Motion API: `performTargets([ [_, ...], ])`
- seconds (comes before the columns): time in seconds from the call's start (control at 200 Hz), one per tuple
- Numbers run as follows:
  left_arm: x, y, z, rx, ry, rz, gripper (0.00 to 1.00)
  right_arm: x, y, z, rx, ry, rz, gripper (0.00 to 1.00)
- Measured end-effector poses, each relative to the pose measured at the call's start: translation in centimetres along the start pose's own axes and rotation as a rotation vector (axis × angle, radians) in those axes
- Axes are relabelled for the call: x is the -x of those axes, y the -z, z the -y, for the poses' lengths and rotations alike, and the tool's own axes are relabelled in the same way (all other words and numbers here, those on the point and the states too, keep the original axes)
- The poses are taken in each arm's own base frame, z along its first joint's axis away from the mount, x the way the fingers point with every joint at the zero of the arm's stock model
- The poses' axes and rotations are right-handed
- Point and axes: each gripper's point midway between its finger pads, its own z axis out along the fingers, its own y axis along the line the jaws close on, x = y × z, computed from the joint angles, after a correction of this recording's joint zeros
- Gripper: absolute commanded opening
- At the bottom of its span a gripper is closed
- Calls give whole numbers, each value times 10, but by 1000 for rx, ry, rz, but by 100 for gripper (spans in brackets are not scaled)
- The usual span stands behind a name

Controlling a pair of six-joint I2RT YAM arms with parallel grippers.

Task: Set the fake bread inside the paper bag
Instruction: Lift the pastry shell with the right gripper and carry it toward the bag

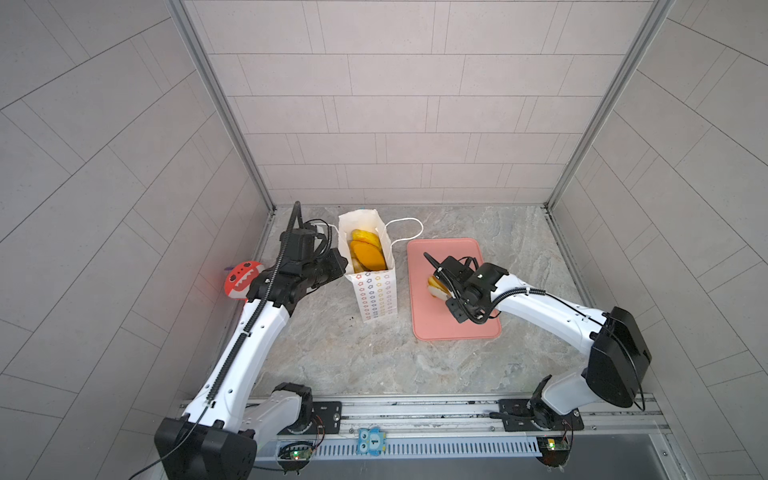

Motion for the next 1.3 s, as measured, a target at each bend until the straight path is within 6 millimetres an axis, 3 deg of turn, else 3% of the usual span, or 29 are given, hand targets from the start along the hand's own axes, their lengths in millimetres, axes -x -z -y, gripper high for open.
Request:
performTargets([
  [1.081,0,0,0,0,0,0,10,-4,56,76,-23,-289,156,32],
  [1.301,0,0,0,0,0,1,10,9,82,89,-26,-322,223,32],
])
